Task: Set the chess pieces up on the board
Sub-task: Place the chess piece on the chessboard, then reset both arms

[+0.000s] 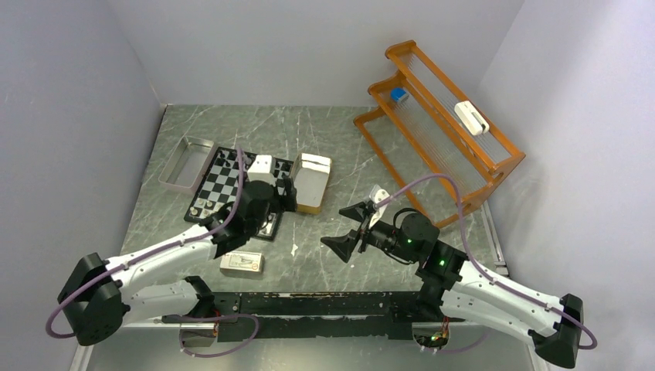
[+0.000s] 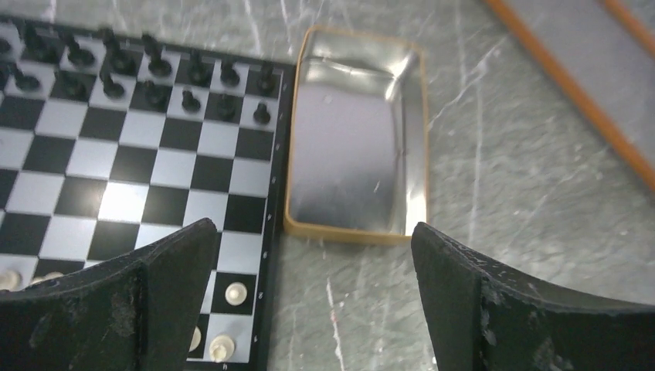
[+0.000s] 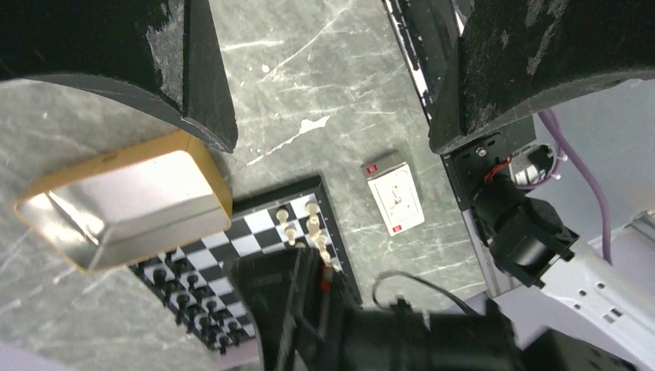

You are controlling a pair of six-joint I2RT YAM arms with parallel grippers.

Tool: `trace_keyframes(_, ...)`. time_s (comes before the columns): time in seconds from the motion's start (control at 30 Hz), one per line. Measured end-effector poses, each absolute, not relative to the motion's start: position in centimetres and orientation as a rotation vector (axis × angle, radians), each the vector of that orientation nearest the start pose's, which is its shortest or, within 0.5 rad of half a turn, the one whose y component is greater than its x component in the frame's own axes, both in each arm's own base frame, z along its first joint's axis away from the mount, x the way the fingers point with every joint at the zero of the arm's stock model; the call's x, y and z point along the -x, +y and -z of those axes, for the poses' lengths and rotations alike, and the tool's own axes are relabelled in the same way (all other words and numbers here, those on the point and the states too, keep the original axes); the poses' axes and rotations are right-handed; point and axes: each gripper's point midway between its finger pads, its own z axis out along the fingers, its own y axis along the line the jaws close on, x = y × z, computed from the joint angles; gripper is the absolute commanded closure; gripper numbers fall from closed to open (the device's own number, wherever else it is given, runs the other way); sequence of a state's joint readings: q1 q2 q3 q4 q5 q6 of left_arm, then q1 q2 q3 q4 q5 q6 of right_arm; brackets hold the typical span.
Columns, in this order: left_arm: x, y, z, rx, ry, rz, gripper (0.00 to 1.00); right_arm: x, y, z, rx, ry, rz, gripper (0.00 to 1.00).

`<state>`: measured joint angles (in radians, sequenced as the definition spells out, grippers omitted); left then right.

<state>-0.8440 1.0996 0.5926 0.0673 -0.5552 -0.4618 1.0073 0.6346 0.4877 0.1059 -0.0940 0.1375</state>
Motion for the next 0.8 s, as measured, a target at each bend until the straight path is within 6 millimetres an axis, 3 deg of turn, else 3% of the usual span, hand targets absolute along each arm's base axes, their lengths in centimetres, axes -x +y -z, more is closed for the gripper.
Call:
trace_keyframes(0.07,-28.5,-20.6,-17.3,-0.027,1.934,0.320,0.00,-14.7,26.8,-23.6,0.749,1.554,-0.948,0.00)
trace_keyframes(0.17,-28.6,-20.6,-19.2,-0.001,1.944,0.319,0.00,-14.9,26.6,-23.3,0.703,1.592,-0.951,0.00)
trace_keyframes(0.37,-25.9,-19.3,-17.2,0.044,2.019,0.387,0.03,-15.4,26.3,-23.1,0.653,1.620,-0.940,0.00)
trace_keyframes(0.4,-25.1,-19.0,-16.7,0.045,2.025,0.414,0.10,-15.4,26.3,-23.1,0.652,1.622,-0.939,0.00)
trace_keyframes(0.47,-24.0,-18.5,-15.9,0.056,2.035,0.454,0.33,-15.4,26.3,-22.9,0.655,1.628,-0.936,0.00)
trace_keyframes(0.6,-23.0,-17.9,-15.3,0.087,2.046,0.489,0.58,-15.4,26.3,-22.2,0.666,1.655,-0.924,0.00)
trace_keyframes(0.77,-23.2,-17.1,-13.6,0.150,2.102,0.452,0.69,-15.3,26.1,-22.5,0.657,1.650,-0.929,0.00)
trace_keyframes(0.8,-23.4,-16.8,-13.1,0.166,2.116,0.438,0.76,-15.2,26.0,-22.6,0.654,1.645,-0.931,0.00)
